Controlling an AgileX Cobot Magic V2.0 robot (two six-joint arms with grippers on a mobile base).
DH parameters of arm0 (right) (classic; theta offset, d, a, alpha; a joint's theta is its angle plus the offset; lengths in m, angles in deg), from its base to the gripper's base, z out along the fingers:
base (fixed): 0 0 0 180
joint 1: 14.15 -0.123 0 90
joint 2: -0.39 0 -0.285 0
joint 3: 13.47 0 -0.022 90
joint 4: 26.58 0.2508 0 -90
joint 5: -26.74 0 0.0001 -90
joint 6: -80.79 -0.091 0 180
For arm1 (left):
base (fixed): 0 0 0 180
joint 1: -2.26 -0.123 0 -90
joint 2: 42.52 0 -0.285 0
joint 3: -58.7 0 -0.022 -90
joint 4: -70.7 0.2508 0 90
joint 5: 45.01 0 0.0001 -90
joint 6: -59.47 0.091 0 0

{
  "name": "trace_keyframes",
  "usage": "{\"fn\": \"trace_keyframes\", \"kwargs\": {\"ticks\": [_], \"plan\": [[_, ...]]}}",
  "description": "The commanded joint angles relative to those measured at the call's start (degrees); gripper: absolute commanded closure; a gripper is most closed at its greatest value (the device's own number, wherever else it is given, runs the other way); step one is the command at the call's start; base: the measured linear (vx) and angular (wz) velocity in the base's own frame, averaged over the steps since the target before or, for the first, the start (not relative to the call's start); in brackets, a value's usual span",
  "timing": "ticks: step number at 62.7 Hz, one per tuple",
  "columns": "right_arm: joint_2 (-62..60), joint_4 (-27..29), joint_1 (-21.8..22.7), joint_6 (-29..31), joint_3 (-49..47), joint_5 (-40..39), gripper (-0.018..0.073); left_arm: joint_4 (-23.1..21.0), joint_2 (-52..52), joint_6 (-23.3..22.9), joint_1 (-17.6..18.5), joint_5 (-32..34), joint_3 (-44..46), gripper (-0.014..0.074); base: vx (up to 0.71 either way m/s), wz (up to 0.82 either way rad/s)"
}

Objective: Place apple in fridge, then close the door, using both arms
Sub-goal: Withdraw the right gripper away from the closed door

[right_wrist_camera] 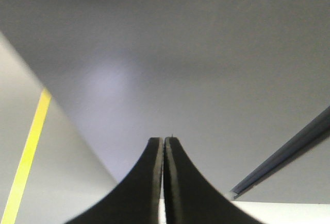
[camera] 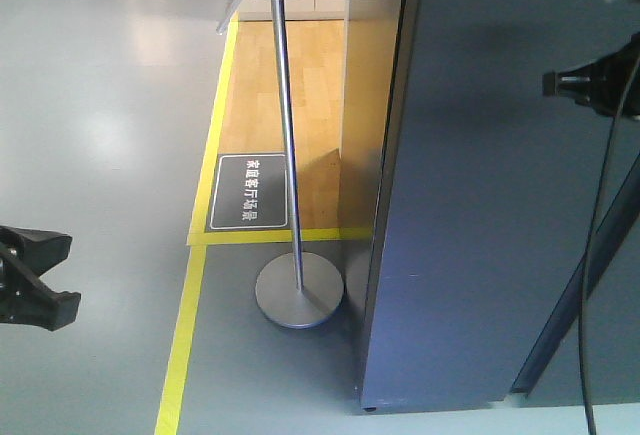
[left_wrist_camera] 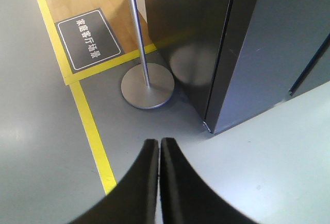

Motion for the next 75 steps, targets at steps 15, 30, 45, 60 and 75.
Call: {"fn": "trace_keyframes", "kwargs": {"ticks": [15,30,45,60,75], "plan": [[-19.5,-5.2,-1.8,-2.0,14.9,-3.6,0.0563,-0.5,0.6,-0.4,-0.1,3.3,1.5,0.0603,0.0,0.0],[-32.2,-5.4,-1.8,-2.0,25.1,0.6,0.0563,-0.5,0.6,-0.4,-0.1,3.3,1.5,0.0603,0.0,0.0],[-45.8,-4.9,-1.8,-1.7,36.3,3.9,0.0563,-0.5,0.6,-0.4,-0.1,3.3,1.5,0.0603,0.0,0.0],[-60.0,-2.8,-1.8,-1.7,41.9,9.9,0.0563,-0.5,0.6,-0.4,-0.1,3.3,1.5,0.0603,0.0,0.0],[-70.1,-1.8,-1.8,-1.9,44.4,17.7,0.0563,-0.5,0.6,-0.4,-0.1,3.3,1.5,0.0603,0.0,0.0]]}}
